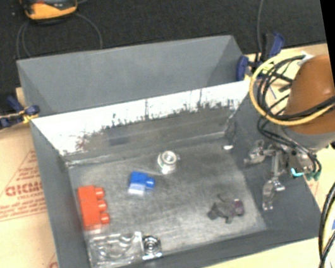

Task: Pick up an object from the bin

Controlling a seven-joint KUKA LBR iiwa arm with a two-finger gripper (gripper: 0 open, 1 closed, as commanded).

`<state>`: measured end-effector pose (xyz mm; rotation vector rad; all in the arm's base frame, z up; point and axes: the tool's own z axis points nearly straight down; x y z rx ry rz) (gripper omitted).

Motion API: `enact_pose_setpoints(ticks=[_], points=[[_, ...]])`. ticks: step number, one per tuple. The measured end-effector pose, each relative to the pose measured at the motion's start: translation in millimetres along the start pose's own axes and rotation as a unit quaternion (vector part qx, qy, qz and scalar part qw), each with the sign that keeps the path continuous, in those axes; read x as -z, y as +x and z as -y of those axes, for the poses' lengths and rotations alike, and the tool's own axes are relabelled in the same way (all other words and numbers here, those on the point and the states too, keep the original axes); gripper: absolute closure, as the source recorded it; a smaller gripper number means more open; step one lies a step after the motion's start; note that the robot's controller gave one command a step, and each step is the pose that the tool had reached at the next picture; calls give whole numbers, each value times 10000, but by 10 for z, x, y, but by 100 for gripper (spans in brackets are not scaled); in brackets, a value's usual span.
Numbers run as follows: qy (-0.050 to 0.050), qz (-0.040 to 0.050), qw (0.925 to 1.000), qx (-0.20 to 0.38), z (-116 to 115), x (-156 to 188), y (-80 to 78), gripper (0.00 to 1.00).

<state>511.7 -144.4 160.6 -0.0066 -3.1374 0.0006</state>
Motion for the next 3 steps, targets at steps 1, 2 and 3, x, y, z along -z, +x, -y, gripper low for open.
enact_pose_setpoints(ticks=[1,2,3], points=[[45,126,9695,2448,-49,-857,268,0],[62,86,9130,4078,-489,-865,238,0],[47,72,8875,4607,-953,-839,286,0]])
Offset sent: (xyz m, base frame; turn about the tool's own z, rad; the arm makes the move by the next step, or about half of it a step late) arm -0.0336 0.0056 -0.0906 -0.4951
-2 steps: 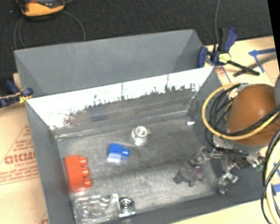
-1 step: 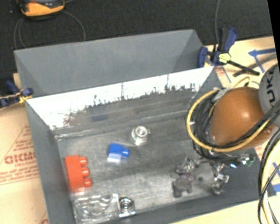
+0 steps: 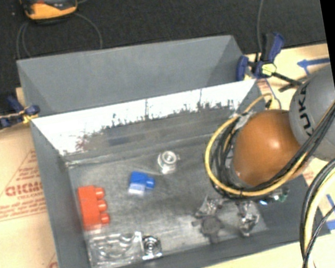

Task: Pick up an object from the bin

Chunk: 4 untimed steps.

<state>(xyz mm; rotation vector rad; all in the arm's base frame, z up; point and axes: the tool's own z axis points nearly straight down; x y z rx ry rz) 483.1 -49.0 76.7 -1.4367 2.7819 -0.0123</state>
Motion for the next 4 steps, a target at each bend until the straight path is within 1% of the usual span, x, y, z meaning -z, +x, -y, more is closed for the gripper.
enact_pose_setpoints(ticks=[1,2,3,4], points=[[-50,2,9839,1788,-240,6,-370,0],[-37,-24,9849,1728,-282,-39,-430,0],[-55,-16,9876,1568,-239,-14,-507,0],[-25,-21,9827,1850,-289,-39,-613,0]])
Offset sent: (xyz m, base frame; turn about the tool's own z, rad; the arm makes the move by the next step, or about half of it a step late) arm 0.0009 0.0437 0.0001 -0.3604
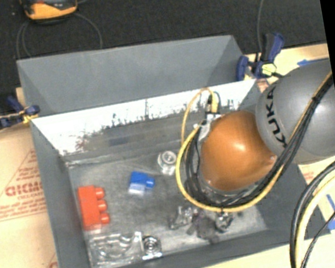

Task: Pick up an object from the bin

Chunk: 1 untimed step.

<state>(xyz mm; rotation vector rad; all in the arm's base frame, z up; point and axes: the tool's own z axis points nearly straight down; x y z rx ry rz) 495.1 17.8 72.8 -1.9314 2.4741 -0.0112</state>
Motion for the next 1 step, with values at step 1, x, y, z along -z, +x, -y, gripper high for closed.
enact_pose_setpoints(ticks=[1], points=[[17,39,10000,16,7,20,-45,100]])
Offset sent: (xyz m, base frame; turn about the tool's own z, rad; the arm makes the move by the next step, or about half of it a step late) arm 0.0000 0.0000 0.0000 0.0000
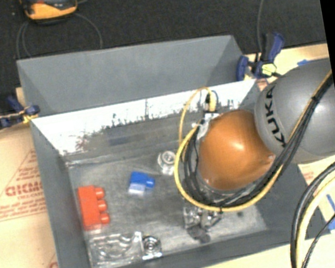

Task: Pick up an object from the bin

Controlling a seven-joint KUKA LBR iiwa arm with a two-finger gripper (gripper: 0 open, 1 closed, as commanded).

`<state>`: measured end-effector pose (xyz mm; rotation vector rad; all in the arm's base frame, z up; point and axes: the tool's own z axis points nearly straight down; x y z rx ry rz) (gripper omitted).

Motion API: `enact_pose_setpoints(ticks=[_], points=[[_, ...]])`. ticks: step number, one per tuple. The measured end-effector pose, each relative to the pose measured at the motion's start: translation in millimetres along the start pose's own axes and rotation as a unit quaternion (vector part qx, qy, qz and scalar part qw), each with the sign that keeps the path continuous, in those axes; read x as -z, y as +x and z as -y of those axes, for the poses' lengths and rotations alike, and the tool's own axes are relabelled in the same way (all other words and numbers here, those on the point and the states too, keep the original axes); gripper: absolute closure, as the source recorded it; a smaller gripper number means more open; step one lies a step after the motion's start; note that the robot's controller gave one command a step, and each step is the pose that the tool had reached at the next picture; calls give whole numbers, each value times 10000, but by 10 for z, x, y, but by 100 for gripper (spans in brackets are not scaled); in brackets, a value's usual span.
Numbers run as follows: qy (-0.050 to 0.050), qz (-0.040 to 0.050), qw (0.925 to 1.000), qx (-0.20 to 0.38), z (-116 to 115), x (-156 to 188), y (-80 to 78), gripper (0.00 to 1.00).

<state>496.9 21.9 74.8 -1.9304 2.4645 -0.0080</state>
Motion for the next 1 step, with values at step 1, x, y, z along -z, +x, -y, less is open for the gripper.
enact_pose_setpoints(ticks=[1], points=[[-4,-10,9997,237,-122,2321,-145,100]])
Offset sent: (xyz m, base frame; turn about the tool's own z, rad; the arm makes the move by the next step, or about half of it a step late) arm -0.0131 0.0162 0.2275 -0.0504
